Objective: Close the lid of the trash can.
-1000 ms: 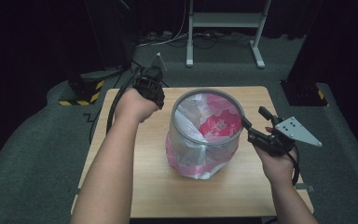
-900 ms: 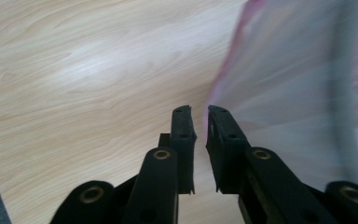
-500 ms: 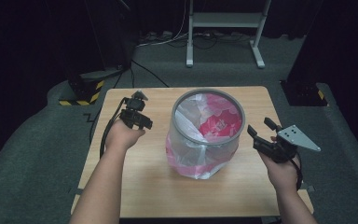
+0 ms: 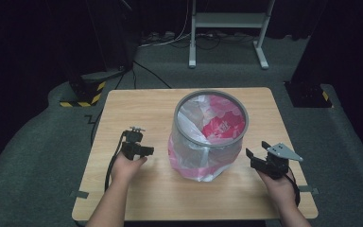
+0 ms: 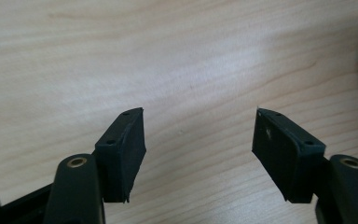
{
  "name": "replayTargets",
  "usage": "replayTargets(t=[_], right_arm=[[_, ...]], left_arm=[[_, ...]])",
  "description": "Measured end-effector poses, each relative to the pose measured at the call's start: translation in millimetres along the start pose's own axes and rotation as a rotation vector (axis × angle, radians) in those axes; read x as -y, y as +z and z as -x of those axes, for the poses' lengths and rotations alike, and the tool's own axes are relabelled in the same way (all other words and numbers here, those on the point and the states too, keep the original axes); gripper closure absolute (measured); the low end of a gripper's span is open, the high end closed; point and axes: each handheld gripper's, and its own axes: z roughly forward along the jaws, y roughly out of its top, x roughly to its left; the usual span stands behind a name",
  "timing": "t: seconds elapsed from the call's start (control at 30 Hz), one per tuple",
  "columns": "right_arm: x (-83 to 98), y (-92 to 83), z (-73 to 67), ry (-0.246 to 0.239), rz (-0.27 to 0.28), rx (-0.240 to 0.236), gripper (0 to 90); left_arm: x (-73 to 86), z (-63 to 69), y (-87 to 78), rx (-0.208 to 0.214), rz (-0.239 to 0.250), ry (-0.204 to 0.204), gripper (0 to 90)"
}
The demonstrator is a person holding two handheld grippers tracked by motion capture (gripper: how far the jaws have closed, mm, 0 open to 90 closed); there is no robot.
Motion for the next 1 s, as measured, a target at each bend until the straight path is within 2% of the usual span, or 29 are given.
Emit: replayTargets(t=[0.03, 0.07, 0.1, 0.13, 0.17, 0.2, 0.23, 0.27, 0.33, 0.37, 0.4, 0.43, 0.47, 0.5, 0.53, 0.6, 0.63, 0.7, 0.87, 1.0], right_arm=[[8.1, 3.6, 0.7, 0.004, -0.035, 0.002, 28.6], [8.1, 3.6, 0.7, 0.004, -0.035, 0.002, 28.6], [15.4, 7.3, 2.0, 0.004, -0.07, 0.001, 27.9], [15.4, 7.3, 2.0, 0.004, -0.07, 0.001, 27.9], [21.7, 10.4, 2.6, 0.018, -0.107, -0.001, 27.4], [24.2, 11.6, 3.0, 0.021, -0.122, -0.002, 27.3], [26.5, 12.9, 3.4, 0.021, -0.136, -0.003, 27.1], [28.5, 14.1, 3.7, 0.024, -0.15, -0.002, 26.9], [30.2, 15.2, 4.0, 0.03, -0.168, -0.001, 26.8], [33.4, 17.3, 4.8, 0.04, -0.194, -0.002, 26.4], [35.1, 18.6, 5.6, 0.035, -0.202, -0.002, 25.9], [35.1, 18.6, 5.6, 0.035, -0.202, -0.002, 25.9], [38.4, 22.6, 5.3, 0.029, -0.242, -0.01, 23.4], [38.4, 22.6, 5.3, 0.029, -0.242, -0.01, 23.4], [38.2, 26.7, 3.4, 0.012, -0.3, -0.021, 20.6], [38.0, 26.8, 2.7, 0.005, -0.3, -0.02, 20.5], [38.1, 27.4, 3.2, 0.04, -0.31, -0.012, 18.5], [38.2, 27.1, 1.6, 0.049, -0.312, 0.005, 18.0], [37.7, 28.4, -1.1, 0.058, -0.318, 0.016, 15.1], [37.4, 29.2, -2.0, 0.059, -0.318, 0.024, 14.4]], left_arm=[[12.1, 1.9, 6.4, 0.003, -0.004, -0.018, 32.3], [12.1, 1.9, 6.4, 0.003, -0.004, -0.018, 30.7], [22.0, 6.0, 9.4, -0.02, 0.009, -0.006, 27.6], [22.0, 6.0, 9.4, -0.02, 0.009, -0.006, 26.7], [26.5, 9.0, 9.5, -0.034, 0.027, 0.005, 25.9], [35.1, 15.7, 9.9, -0.063, 0.06, 0.036, 24.6], [39.8, 17.8, 10.3, -0.069, 0.085, 0.043, 20.9], [39.8, 17.8, 10.3, -0.069, 0.085, 0.043, 18.4], [50.1, 20.3, 10.5, -0.069, 0.144, 0.03, 17.1], [60.0, 20.4, 10.9, -0.073, 0.208, 0.033, 15.7], [64.9, 20.5, 11.4, -0.076, 0.242, 0.036, 15.4], [64.9, 20.5, 11.4, -0.076, 0.242, 0.036, 15.0], [67.2, 21.9, 10.3, -0.081, 0.244, 0.031, 14.9], [67.2, 21.9, 10.3, -0.081, 0.244, 0.031, 14.9], [67.6, 22.8, 10.1, -0.09, 0.245, 0.023, 14.9], [67.8, 22.8, 10.1, -0.089, 0.244, 0.02, 14.9], [67.8, 22.8, 10.1, -0.089, 0.244, 0.02, 14.9], [67.9, 22.8, 10.1, -0.089, 0.245, 0.02, 14.9], [69.0, 25.1, 9.6, -0.097, 0.243, 0.011, 15.0], [69.8, 27.1, 9.2, -0.087, 0.243, 0.021, 15.3]])
